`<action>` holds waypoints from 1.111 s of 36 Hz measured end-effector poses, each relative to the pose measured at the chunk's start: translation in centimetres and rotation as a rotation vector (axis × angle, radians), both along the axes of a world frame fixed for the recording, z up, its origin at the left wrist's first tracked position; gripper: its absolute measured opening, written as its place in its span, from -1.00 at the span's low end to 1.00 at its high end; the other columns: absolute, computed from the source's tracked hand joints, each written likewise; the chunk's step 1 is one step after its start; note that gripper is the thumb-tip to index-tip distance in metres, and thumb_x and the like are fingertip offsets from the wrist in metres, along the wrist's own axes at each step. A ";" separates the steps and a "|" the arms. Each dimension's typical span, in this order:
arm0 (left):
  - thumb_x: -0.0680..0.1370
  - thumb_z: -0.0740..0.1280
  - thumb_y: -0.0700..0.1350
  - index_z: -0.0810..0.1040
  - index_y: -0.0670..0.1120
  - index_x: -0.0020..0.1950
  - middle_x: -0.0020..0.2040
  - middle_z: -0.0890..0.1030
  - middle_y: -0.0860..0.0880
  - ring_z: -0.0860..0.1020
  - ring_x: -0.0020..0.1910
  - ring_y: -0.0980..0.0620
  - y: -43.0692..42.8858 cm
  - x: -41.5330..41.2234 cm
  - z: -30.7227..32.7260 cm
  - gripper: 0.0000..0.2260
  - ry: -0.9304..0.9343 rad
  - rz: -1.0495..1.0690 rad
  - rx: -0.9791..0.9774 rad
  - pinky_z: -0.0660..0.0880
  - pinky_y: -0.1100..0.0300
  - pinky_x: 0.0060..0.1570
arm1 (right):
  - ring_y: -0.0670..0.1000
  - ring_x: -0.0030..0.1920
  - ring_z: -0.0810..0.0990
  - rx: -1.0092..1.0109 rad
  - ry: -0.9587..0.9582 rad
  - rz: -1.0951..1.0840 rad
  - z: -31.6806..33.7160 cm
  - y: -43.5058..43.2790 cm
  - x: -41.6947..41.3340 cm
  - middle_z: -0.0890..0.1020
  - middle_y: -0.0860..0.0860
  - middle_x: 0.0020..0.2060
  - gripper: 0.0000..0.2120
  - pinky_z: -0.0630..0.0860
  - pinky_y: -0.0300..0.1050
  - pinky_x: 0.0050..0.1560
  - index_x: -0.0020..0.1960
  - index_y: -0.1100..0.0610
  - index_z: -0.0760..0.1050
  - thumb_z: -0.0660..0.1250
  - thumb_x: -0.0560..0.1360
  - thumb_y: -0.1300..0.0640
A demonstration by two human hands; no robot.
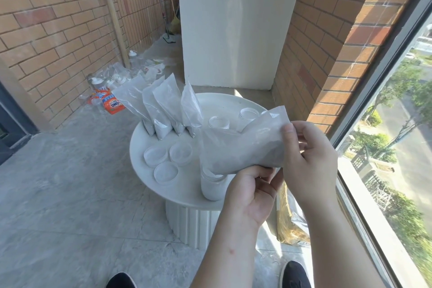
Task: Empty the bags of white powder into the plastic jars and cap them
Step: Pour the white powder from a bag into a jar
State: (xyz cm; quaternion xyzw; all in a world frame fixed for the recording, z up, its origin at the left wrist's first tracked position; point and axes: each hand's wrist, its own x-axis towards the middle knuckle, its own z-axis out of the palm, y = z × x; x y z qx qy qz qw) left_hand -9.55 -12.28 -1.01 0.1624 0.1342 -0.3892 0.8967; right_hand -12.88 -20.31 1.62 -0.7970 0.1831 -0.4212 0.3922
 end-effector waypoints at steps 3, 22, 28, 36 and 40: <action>0.45 0.07 -0.57 0.66 -0.28 -0.06 -0.13 0.70 -0.18 0.69 -0.25 -0.04 0.0 0.0 -0.2 -0.59 -0.005 0.007 0.000 0.62 0.16 -0.29 | -0.14 -0.07 0.55 -0.033 -0.029 -0.001 0.0 0.1 0.2 0.62 -0.10 -0.13 -0.82 0.43 -0.36 -0.11 -0.04 0.07 0.57 0.25 0.65 0.05; 0.41 0.02 -0.59 0.61 -0.27 0.02 -0.06 0.68 -0.19 0.64 -0.04 -0.10 0.3 0.8 -1.8 -0.54 0.047 0.080 0.074 0.65 0.07 -0.19 | -0.06 -0.11 0.53 -0.062 -0.056 -0.011 0.2 0.5 0.3 0.60 -0.10 -0.16 -0.81 0.41 -0.33 -0.13 -0.03 0.09 0.57 0.24 0.66 0.05; 0.42 0.02 -0.58 0.61 -0.27 0.02 -0.06 0.68 -0.18 0.67 -0.06 -0.09 0.4 0.9 -1.8 -0.55 0.055 0.087 0.091 0.65 0.02 -0.12 | -0.15 -0.10 0.50 -0.064 -0.039 0.001 0.3 0.5 0.4 0.59 -0.14 -0.16 -0.84 0.39 -0.33 -0.13 -0.04 0.08 0.56 0.25 0.66 0.08; 0.42 0.01 -0.59 0.60 -0.26 0.04 -0.09 0.70 -0.17 0.68 -0.09 -0.08 0.4 1.1 -1.9 -0.53 0.090 0.094 0.084 0.66 0.04 -0.20 | -0.17 -0.09 0.50 -0.080 -0.036 0.009 0.3 0.6 0.6 0.57 -0.20 -0.16 -0.85 0.39 -0.36 -0.13 -0.04 0.05 0.55 0.25 0.66 0.09; 0.42 0.00 -0.59 0.60 -0.27 0.06 -0.06 0.70 -0.18 0.67 -0.04 -0.09 0.3 1.3 -1.8 -0.52 0.089 0.104 0.090 0.66 0.02 -0.16 | -0.17 -0.08 0.50 -0.070 -0.048 -0.003 0.5 0.5 0.6 0.57 -0.20 -0.16 -0.85 0.37 -0.39 -0.14 -0.04 0.04 0.54 0.24 0.67 0.08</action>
